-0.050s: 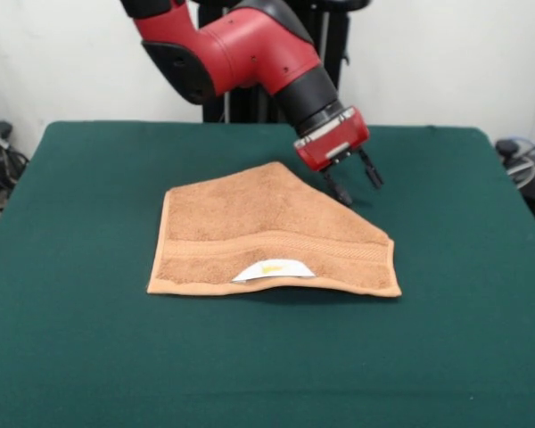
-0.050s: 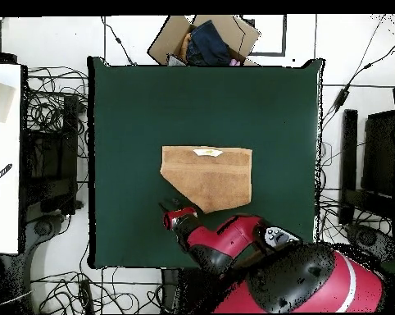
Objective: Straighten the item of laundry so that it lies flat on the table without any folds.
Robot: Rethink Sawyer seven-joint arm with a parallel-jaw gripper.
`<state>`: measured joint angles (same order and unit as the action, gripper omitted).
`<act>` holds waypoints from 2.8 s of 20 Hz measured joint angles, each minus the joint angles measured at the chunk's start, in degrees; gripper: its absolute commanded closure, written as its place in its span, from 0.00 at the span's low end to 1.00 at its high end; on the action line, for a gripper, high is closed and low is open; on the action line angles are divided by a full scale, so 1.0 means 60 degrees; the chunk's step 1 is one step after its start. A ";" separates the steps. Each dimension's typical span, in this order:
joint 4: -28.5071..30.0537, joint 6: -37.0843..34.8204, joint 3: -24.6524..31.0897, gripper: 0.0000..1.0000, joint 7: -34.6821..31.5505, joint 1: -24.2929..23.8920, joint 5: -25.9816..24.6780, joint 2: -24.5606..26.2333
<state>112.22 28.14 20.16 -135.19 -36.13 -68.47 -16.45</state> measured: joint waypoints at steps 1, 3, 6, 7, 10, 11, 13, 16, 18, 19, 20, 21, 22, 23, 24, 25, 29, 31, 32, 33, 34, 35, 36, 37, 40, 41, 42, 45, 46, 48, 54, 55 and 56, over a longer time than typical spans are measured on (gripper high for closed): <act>-0.0010 -0.0001 -0.0011 0.00 0.0000 0.0027 -0.0040 -0.0014; -0.0040 -0.0003 -0.0022 0.00 0.0000 0.0074 -0.0178 -0.0046; -0.0079 -0.0001 -0.0021 0.00 0.0000 0.0108 -0.0397 -0.0075; -0.0094 0.0001 -0.0021 0.00 0.0000 0.0119 -0.0472 -0.0081; -0.0120 0.0003 -0.0019 0.00 0.0000 0.0140 -0.0610 -0.0092; -0.0125 0.0003 -0.0021 0.00 0.0000 0.0149 -0.0644 -0.0099; -0.0135 0.0000 -0.0023 0.00 0.0000 0.0165 -0.0681 -0.0109; -0.0141 0.0001 -0.0032 0.00 0.0000 0.0183 -0.0695 -0.0115; -0.0145 -0.0001 -0.0039 0.00 0.0000 0.0197 -0.0695 -0.0122; -0.0145 -0.0001 -0.0040 0.00 0.0000 0.0200 -0.0697 -0.0124; -0.0146 -0.0001 -0.0040 0.00 0.0000 0.0203 -0.0697 -0.0124; -0.0149 -0.0001 -0.0040 0.00 0.0000 0.0203 -0.0717 -0.0124; -0.0154 0.0001 -0.0039 0.00 0.0000 0.0204 -0.0741 -0.0124; -0.0163 0.0005 -0.0037 0.00 0.0000 0.0204 -0.0793 -0.0124; -0.0172 0.0009 -0.0034 0.00 0.0000 0.0205 -0.0845 -0.0125; -0.0187 0.0011 -0.0028 0.00 0.0000 0.0206 -0.0928 -0.0128; -0.0299 0.0009 0.0083 0.00 -0.0008 0.0208 -0.1707 -0.0173; -0.0411 0.0045 0.0127 0.00 -0.0075 0.0270 -0.2371 -0.0214; -0.0575 0.0203 0.0110 0.00 -0.0291 0.0439 -0.3172 -0.0291; -0.0617 0.0255 0.0094 0.00 -0.0369 0.0490 -0.3345 -0.0310; -0.0659 0.0307 0.0077 0.00 -0.0447 0.0541 -0.3519 -0.0329; -0.0750 0.0424 0.0032 0.00 -0.0655 0.0653 -0.3841 -0.0361; -0.0838 0.0541 -0.0015 0.00 -0.0880 0.0756 -0.4086 -0.0382; -0.0926 0.0659 -0.0062 0.00 -0.1106 0.0860 -0.4332 -0.0403; -0.1242 0.1169 -0.0338 0.00 -0.2102 0.1228 -0.4841 -0.0426; -0.1302 0.1275 -0.0404 0.00 -0.2317 0.1301 -0.4896 -0.0426; -0.1396 0.1433 -0.0517 0.00 -0.2678 0.1416 -0.4935 -0.0423; -0.1598 0.1741 -0.0779 0.00 -0.3473 0.1690 -0.4981 -0.0420; -0.1632 0.1791 -0.0839 0.00 -0.3610 0.1754 -0.4979 -0.0421; -0.1718 0.1909 -0.0974 0.00 -0.3809 0.1896 -0.4983 -0.0419; -0.2051 0.2337 -0.1501 0.00 -0.3893 0.2457 -0.5070 -0.0370; -0.2154 0.2471 -0.1629 0.00 -0.3914 0.2594 -0.5144 -0.0348; -0.2227 0.2568 -0.1716 0.00 -0.3938 0.2684 -0.5195 -0.0325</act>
<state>98.86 43.55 9.86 -158.82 -20.02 -99.64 -18.40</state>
